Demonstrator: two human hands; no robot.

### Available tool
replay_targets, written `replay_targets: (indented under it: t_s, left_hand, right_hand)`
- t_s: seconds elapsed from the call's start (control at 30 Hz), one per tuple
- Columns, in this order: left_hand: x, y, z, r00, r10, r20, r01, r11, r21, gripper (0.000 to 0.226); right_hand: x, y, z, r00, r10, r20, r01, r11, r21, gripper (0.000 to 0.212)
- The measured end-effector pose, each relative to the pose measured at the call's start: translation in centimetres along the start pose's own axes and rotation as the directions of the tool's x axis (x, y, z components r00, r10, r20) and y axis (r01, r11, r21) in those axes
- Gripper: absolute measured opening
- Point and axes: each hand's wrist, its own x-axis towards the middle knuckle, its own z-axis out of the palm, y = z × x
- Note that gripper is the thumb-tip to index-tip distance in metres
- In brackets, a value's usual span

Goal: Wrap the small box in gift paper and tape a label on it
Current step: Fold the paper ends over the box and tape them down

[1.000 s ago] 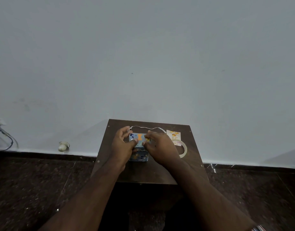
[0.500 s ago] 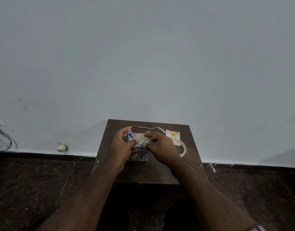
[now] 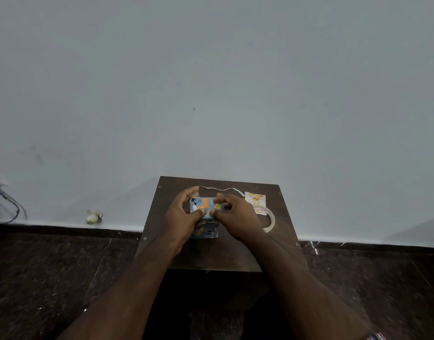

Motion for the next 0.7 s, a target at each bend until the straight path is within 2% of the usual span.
replay_targets:
  t_s: [0.17, 0.3, 0.4, 0.5, 0.7]
  left_hand:
    - [-0.1, 0.0, 0.1, 1.0, 0.01, 0.009, -0.01, 0.999, -0.034, 0.057]
    - [-0.2, -0.2, 0.2, 0.999, 0.036, -0.008, -0.037, 0.998, -0.043, 0.056]
    - [-0.2, -0.2, 0.2, 0.999, 0.042, -0.013, -0.043, 0.999, -0.02, 0.057]
    - [-0.3, 0.0, 0.2, 0.998, 0.055, -0.009, -0.055, 0.998, -0.021, 0.058]
    - [-0.4, -0.1, 0.1, 0.998, 0.056, 0.018, -0.056, 0.998, -0.026, 0.054]
  right_hand:
    - [0.2, -0.4, -0.2, 1.0, -0.007, -0.026, 0.007, 1.0, 0.019, 0.044]
    - [0.8, -2.1, 0.3, 0.991, 0.032, -0.132, -0.003, 0.978, 0.21, 0.034]
    - [1.0, -3.0, 1.0, 0.989, 0.146, -0.005, -0.13, 0.891, 0.434, 0.031]
    - [1.2, -3.6, 1.1, 0.97, 0.224, 0.089, -0.236, 0.802, 0.549, 0.027]
    - [1.5, -3.9, 1.7, 0.951, 0.301, 0.07, -0.275, 0.721, 0.636, 0.018]
